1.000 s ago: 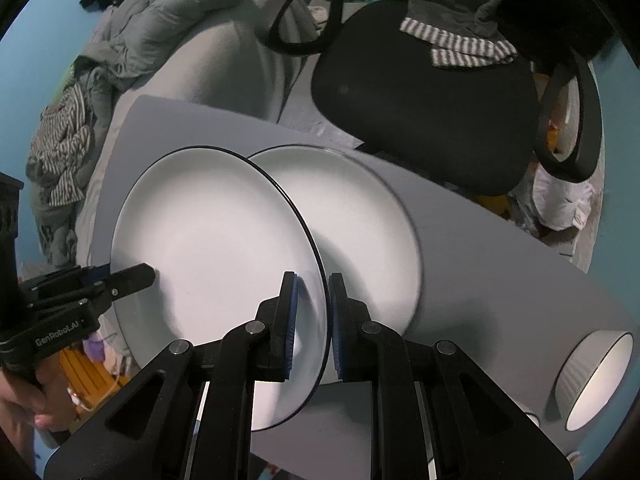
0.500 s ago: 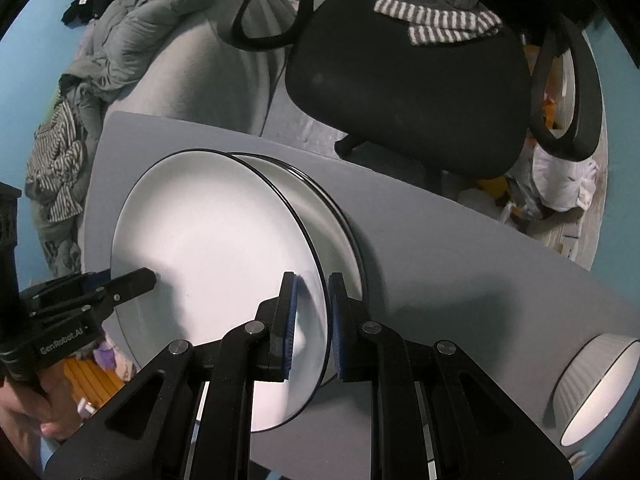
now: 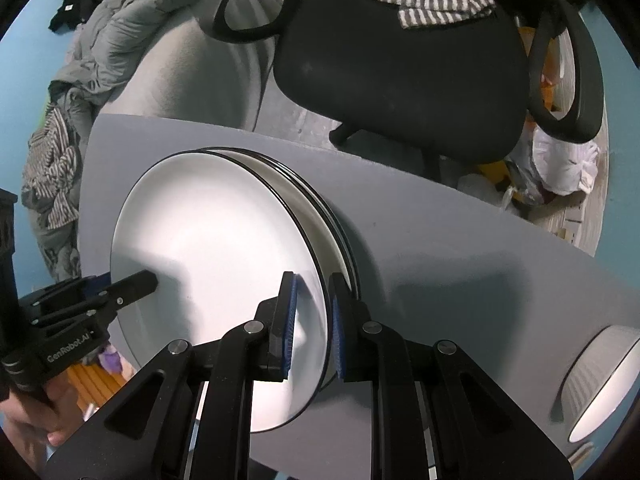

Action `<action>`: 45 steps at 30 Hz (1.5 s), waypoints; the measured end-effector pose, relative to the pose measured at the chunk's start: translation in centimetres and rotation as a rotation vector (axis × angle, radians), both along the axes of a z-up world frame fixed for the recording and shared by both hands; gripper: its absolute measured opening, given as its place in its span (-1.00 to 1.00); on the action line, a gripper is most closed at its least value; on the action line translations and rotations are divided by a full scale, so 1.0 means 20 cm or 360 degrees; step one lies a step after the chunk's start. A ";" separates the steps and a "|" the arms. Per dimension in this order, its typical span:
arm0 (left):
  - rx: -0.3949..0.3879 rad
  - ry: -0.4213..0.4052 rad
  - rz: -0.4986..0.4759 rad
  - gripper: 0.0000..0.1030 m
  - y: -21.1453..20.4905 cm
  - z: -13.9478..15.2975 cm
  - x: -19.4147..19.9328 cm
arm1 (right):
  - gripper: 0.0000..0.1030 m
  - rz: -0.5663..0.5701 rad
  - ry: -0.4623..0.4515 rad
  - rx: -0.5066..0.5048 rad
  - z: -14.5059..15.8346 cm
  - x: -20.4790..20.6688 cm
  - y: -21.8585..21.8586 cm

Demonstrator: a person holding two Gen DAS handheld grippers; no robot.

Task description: Organize plates and bowls

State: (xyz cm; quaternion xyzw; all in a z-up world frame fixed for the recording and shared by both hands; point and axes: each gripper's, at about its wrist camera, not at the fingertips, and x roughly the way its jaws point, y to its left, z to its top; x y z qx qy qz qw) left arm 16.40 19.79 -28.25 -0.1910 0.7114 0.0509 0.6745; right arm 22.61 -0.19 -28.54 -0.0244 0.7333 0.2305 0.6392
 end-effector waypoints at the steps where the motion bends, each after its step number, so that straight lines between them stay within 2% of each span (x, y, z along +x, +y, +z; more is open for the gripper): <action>1: 0.0000 0.0002 -0.0004 -0.57 0.00 0.00 0.00 | -0.69 -0.0005 0.0007 -0.0004 0.00 0.00 0.00; 7: 0.0008 -0.0002 -0.0015 -0.54 -0.01 -0.01 0.00 | -0.67 -0.0066 0.0055 -0.0025 -0.01 0.02 -0.02; 16: 0.0027 -0.0019 -0.0012 -0.45 -0.02 0.00 0.02 | -0.67 -0.0053 0.0120 -0.0133 0.00 0.03 0.00; 19: 0.0025 -0.0032 -0.0011 -0.43 -0.02 0.01 0.02 | -0.56 -0.0036 0.0148 -0.0155 0.00 0.02 0.01; 22: -0.0023 -0.0065 0.0011 -0.26 -0.01 0.04 0.02 | -0.53 -0.0027 0.0149 -0.0168 0.01 0.02 0.01; 28: 0.0000 -0.0099 -0.0019 -0.24 -0.02 0.07 0.02 | -0.51 -0.0014 0.0155 -0.0203 0.01 0.02 0.02; 37: -0.0044 -0.0130 -0.0042 -0.24 -0.04 0.09 -0.01 | -0.31 -0.0028 0.0182 -0.0220 0.04 0.01 0.02; 40: -0.0035 -0.0149 -0.0076 -0.24 -0.06 0.10 -0.03 | -0.07 -0.0029 0.0119 -0.0280 0.06 0.00 0.02; 43: -0.0020 -0.0159 -0.0092 -0.23 -0.08 0.11 -0.05 | -0.07 -0.0036 0.0112 -0.0215 0.09 0.00 0.02; 45: 0.0002 -0.0175 -0.0103 -0.20 -0.09 0.14 -0.07 | -0.07 0.0004 0.0063 -0.0243 0.10 -0.02 0.03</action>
